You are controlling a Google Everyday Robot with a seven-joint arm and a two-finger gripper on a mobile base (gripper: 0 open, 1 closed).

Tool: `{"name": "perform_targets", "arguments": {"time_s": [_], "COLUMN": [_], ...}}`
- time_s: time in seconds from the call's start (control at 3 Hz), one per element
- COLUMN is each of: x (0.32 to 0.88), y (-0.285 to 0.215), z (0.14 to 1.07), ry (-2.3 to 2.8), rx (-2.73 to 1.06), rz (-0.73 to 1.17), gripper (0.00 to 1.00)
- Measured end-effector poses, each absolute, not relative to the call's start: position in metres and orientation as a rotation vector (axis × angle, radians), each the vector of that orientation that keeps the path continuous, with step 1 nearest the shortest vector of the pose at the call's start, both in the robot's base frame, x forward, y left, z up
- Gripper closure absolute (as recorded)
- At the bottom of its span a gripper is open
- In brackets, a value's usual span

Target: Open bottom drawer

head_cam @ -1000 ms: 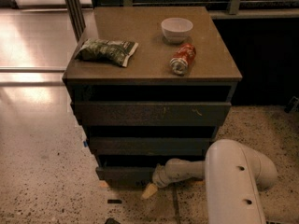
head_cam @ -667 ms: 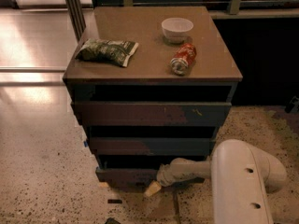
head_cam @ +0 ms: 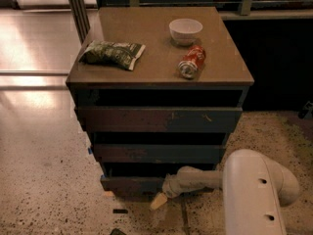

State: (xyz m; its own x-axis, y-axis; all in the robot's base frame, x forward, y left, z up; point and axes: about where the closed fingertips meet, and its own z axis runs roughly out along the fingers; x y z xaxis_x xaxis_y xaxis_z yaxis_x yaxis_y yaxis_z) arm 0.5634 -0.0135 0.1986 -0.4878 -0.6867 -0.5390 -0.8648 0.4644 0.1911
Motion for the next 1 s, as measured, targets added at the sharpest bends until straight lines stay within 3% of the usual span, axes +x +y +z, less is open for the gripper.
{"name": "perform_targets", "arguments": {"time_s": [1.0], "x": [0.523], "y": [-0.011], "z": [0.209], "ry": [2.393], "rx": [-1.286], "rz": [0.776], "gripper": [0.0]}}
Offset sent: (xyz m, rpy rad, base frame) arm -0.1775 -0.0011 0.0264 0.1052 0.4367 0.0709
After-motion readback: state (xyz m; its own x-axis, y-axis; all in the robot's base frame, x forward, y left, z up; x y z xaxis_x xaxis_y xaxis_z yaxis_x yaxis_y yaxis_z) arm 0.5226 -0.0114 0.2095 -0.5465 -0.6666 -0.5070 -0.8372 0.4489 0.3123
